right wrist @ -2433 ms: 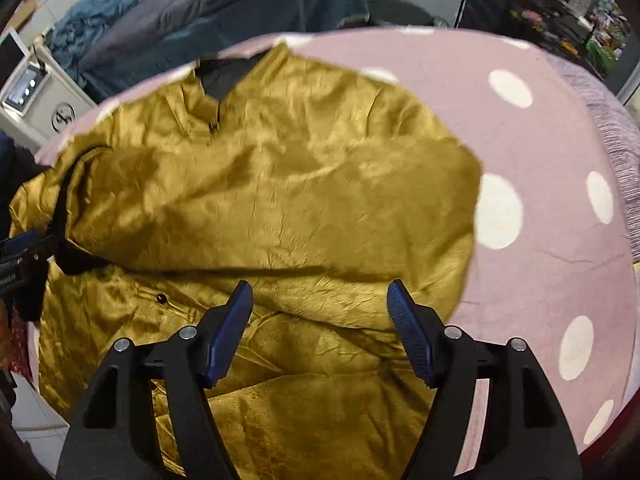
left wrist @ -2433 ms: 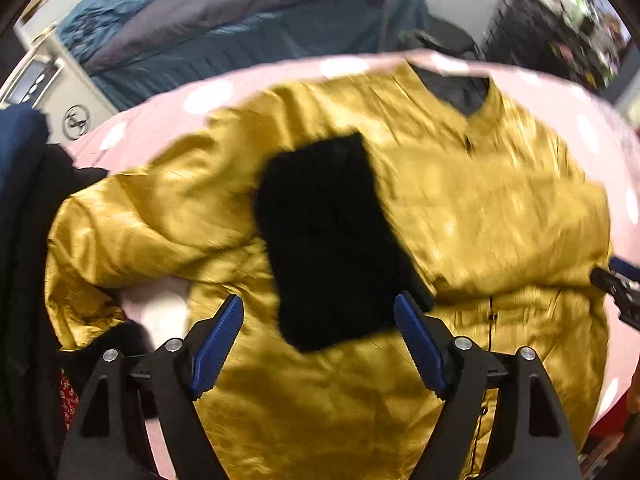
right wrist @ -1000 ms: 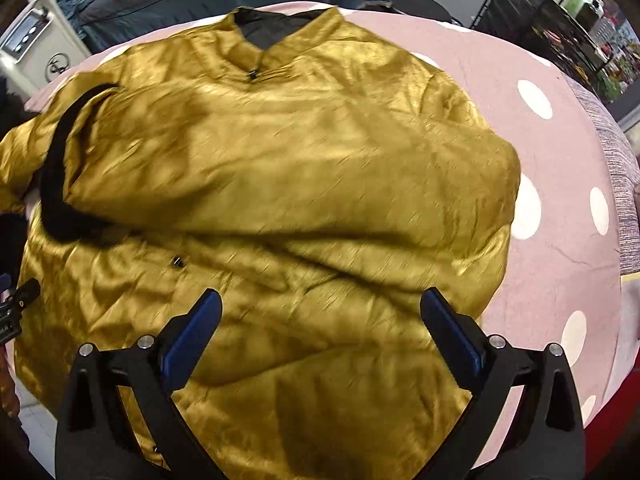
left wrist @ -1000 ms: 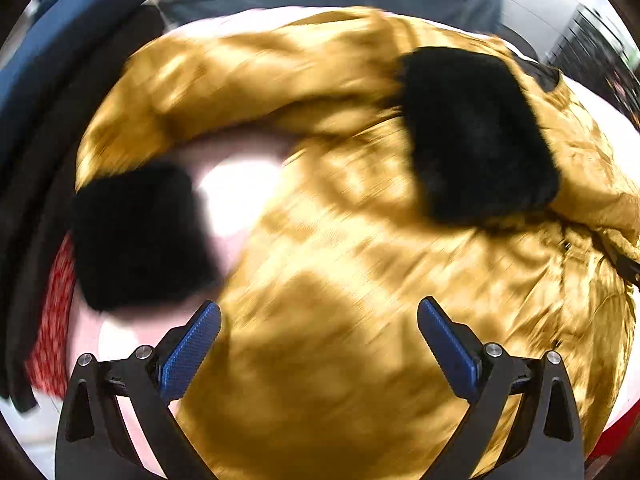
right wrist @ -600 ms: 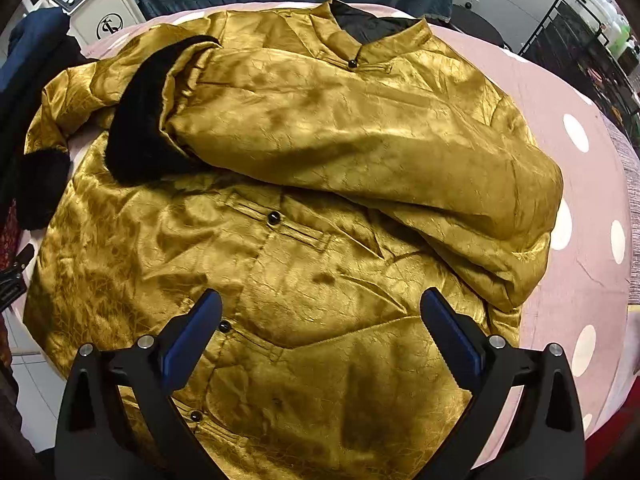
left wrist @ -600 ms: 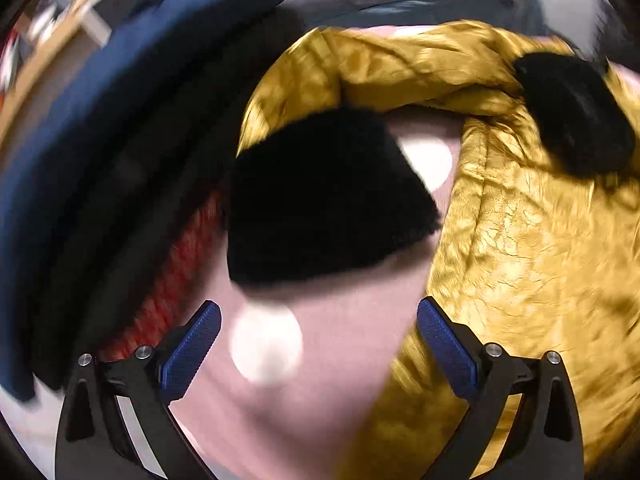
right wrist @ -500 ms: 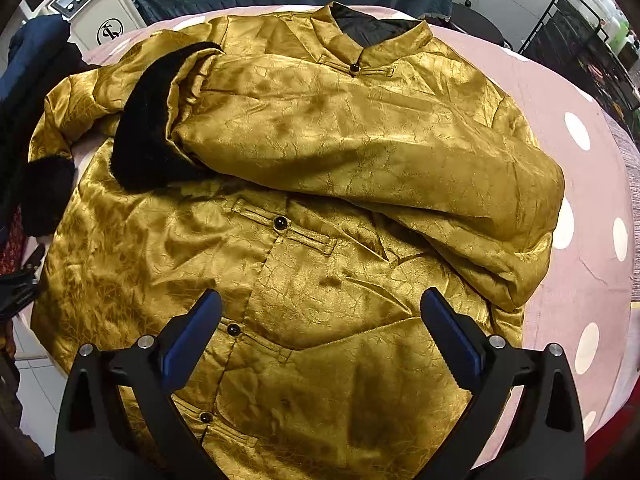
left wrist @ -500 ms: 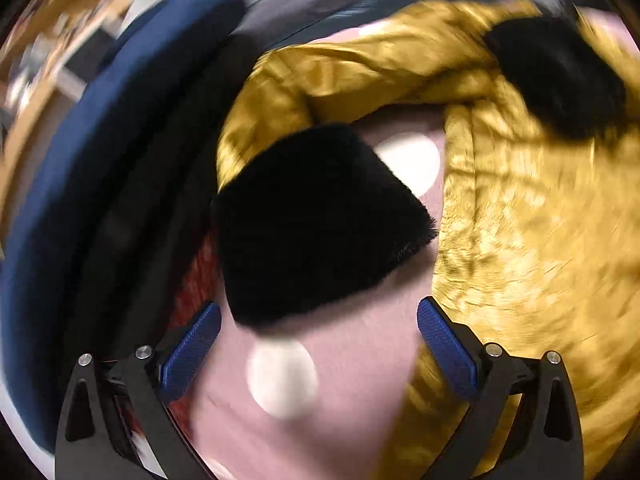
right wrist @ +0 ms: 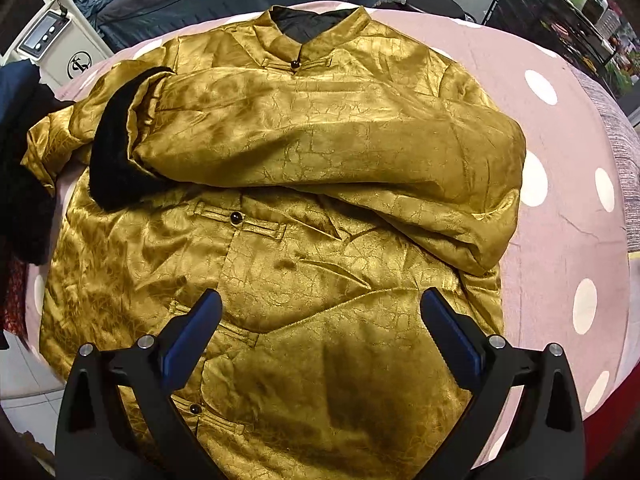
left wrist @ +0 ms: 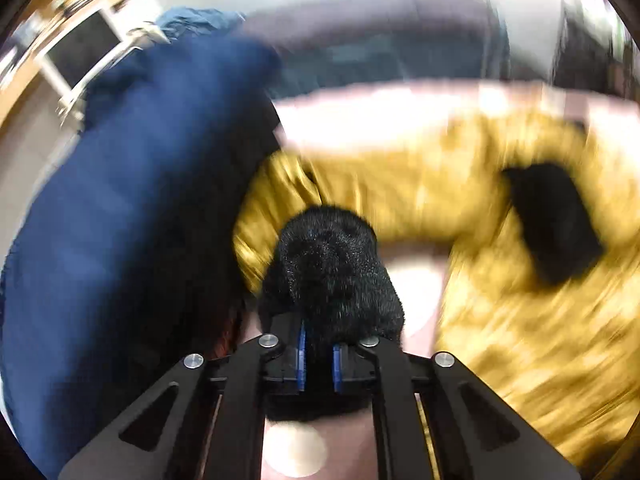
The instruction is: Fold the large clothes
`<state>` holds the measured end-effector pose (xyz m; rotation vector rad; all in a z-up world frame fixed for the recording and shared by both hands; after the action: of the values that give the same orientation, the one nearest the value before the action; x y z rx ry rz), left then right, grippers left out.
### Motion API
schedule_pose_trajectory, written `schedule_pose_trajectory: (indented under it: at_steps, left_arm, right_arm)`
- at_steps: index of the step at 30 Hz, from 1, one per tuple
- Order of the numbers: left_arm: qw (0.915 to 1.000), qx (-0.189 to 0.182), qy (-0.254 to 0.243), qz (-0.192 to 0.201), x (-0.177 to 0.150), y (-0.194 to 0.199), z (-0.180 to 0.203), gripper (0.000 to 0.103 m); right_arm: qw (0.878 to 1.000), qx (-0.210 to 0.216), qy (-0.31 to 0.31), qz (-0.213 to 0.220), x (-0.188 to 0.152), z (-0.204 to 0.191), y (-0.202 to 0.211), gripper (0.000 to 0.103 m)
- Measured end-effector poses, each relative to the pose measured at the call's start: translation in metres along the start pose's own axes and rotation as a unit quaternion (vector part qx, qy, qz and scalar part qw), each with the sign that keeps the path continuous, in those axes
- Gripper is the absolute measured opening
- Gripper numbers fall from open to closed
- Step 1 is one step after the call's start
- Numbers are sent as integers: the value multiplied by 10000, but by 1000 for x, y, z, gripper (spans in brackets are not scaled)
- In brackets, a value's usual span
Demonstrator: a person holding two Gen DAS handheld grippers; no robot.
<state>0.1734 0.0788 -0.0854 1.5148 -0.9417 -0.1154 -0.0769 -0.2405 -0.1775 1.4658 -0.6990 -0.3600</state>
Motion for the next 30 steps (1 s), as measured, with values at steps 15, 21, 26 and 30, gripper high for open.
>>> schedule_pose_trajectory:
  at_steps: [15, 21, 26, 30]
  left_arm:
    - [9660, -1365, 1892, 1110, 141, 139, -106, 6]
    - [9710, -2081, 1059, 513, 136, 113, 26, 6]
    - [9668, -2515, 207, 395, 154, 95, 132, 6]
    - [9572, -2845, -445, 295, 156, 94, 228, 6]
  right_arm:
    - [9983, 547, -183, 43, 4, 2, 4, 98]
    - [9971, 594, -468, -50, 0, 20, -2, 98]
    - [9954, 657, -690, -2, 0, 34, -1, 98]
    - [9933, 660, -947, 83, -2, 52, 3, 98]
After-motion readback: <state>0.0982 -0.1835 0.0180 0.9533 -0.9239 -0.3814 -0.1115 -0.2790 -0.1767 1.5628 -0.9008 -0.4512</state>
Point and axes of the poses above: each gripper's, at about its wrist camera, not at the fingertips, and y roughly against the way its jaws point, z to its right, x to its top, the point moved 3 cm from there along -y, roughly the way its jaws point, and after that the axes turned 3 degrees about -z, right-handed, at the moved point
